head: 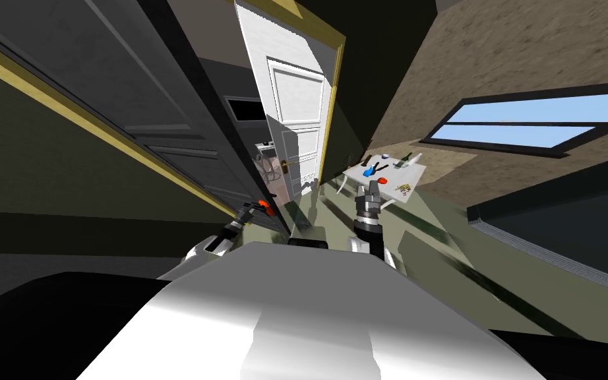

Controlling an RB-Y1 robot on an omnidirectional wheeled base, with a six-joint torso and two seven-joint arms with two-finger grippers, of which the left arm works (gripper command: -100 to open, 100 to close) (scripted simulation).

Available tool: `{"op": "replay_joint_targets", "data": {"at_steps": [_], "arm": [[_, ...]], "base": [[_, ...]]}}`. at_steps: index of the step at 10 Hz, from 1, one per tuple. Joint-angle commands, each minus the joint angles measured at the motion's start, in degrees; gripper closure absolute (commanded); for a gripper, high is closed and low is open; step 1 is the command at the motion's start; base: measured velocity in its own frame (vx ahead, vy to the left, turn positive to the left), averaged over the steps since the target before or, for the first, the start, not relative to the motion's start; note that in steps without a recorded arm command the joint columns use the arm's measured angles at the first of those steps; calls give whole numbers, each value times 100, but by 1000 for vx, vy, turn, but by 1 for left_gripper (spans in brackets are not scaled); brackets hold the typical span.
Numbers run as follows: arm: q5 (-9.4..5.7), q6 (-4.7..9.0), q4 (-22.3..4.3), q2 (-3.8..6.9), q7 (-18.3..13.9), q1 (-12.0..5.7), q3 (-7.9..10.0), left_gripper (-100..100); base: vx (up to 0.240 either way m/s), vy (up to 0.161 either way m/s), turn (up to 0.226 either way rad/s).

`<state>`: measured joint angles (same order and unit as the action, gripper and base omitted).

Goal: Pull the door open

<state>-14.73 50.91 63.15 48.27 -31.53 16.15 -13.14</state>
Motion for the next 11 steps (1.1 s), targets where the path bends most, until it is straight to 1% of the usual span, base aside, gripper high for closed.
{"op": "replay_joint_targets", "data": {"at_steps": [1, 2, 3, 5, 7, 8, 11], "arm": [[22, 168, -40, 15, -35, 43, -77, 100], [25, 253, -74, 38, -56, 58, -103, 100], [26, 295, -92, 50, -66, 66, -116, 100], [32, 452, -156, 93, -105, 94, -164, 100], [37, 592, -213, 130, -139, 119, -208, 100], [12, 498, -185, 149, -121, 105, -147, 100], [35, 663, -285, 183, -167, 119, -214, 100]], "base": [[-170, 90, -161], [-185, 93, -177], [-165, 110, -134], [-183, 118, -153], [-207, 80, -152], [-86, 42, -31], [-175, 73, -162]]}}
